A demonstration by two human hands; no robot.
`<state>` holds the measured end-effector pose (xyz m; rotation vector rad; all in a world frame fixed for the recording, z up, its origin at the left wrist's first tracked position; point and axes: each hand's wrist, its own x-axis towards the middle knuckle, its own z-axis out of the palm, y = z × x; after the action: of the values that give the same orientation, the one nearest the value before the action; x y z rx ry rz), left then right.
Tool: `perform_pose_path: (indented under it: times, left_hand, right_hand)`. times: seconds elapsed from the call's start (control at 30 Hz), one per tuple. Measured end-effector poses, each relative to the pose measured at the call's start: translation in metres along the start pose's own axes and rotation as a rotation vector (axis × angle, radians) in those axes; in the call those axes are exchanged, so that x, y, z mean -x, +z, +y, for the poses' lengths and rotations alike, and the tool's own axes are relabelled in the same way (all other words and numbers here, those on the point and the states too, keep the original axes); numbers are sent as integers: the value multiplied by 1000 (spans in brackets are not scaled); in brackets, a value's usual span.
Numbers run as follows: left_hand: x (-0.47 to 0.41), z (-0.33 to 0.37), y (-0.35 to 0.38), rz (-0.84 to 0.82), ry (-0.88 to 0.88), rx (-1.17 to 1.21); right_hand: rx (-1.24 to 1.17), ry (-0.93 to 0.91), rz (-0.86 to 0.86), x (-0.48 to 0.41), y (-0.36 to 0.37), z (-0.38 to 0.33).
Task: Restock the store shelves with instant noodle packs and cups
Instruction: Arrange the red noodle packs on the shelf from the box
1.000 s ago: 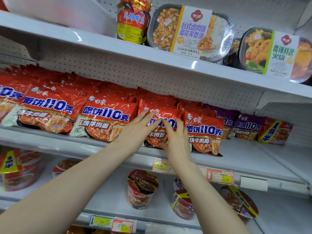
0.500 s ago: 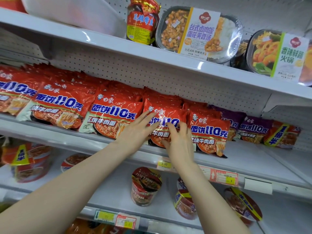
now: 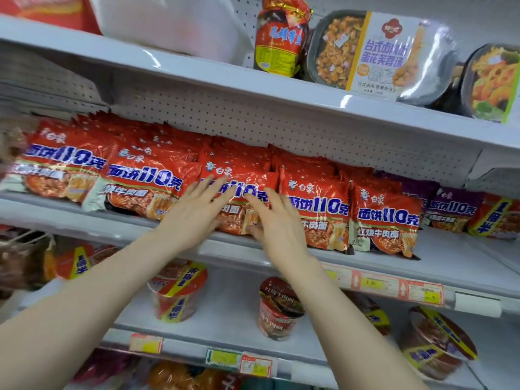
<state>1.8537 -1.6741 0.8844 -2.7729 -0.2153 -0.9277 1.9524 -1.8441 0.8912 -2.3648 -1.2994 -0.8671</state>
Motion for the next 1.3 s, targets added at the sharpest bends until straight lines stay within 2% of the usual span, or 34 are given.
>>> perform_pose_path:
  times: [0.07, 0.17, 0.43, 0.83, 0.97, 1.13, 1.3]
  left_hand:
    - [2, -11, 3, -48, 23, -21]
    - [0, -18, 5, -16, 47, -6]
    - [-19, -24, 20, 24, 81, -25]
    - [-10, -36, 8, 34, 136, 128]
    - [8, -61, 1, 85, 136, 103]
    - [39, -112, -11, 82, 56, 134]
    - [65, -170, -19, 14, 39, 128]
  right_hand:
    - [32, 37, -88, -7, 5, -5]
    - [39, 102, -131, -14, 11, -10]
    - [97, 160, -8, -30, 30, -18]
    - [264, 202, 117, -28, 30, -35]
    - [141, 195, 135, -34, 29, -69]
    - [-116, 99, 146, -49, 39, -125]
    - [-191, 39, 26, -66, 50, -169]
